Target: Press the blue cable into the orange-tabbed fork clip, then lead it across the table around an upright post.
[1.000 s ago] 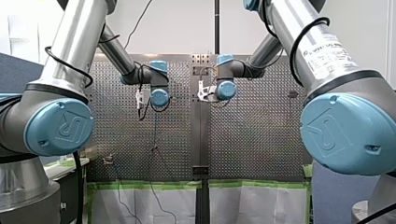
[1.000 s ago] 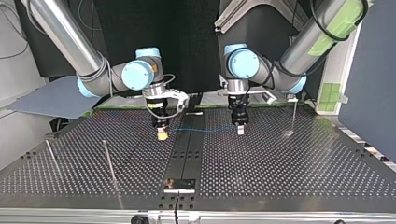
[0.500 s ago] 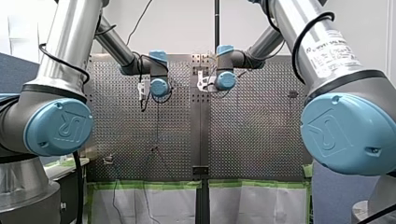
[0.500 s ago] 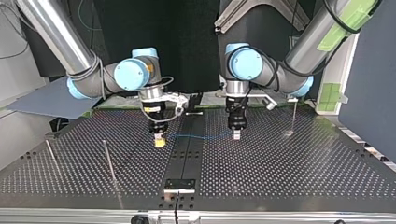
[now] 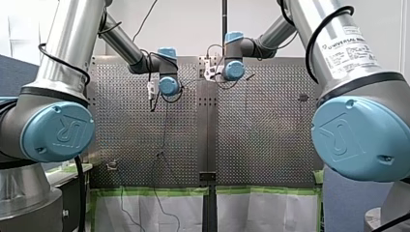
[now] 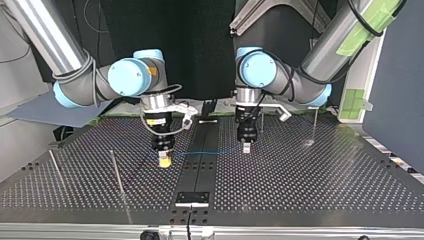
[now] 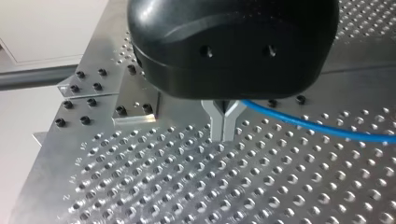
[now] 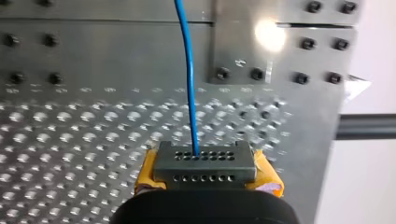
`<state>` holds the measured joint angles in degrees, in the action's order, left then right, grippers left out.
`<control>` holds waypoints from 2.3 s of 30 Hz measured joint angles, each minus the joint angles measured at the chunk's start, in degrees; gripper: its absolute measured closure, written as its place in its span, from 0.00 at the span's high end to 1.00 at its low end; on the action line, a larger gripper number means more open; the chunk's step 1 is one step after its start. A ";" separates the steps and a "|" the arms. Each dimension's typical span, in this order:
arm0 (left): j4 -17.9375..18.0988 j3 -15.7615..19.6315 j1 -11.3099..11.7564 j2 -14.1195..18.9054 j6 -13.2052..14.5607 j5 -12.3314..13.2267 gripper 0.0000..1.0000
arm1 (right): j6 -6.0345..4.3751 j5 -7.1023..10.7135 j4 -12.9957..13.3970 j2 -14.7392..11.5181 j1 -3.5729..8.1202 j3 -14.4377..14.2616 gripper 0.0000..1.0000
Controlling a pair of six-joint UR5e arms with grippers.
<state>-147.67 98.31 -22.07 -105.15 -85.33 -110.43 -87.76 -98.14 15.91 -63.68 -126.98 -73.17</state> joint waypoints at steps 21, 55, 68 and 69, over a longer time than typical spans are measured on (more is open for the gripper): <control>-2.19 -5.26 -3.81 0.00 -2.90 0.00 0.00 | -0.85 -0.77 -1.78 -5.36 1.80 0.39 0.00; -1.93 -10.93 -6.56 -2.45 -11.19 3.55 0.00 | -1.80 -1.10 -3.56 -8.13 6.49 0.39 0.00; -1.75 -12.93 -6.59 -2.89 -13.51 4.99 0.00 | -1.90 -1.35 -3.84 -8.27 8.67 0.39 0.00; -1.77 -13.09 -6.59 -2.92 -13.70 5.14 0.00 | -1.96 -1.35 -3.85 -8.35 8.92 0.39 0.00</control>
<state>-149.44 85.22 -28.66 -108.06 -99.02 -105.30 -89.72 -99.50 12.07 -72.03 -118.06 -72.79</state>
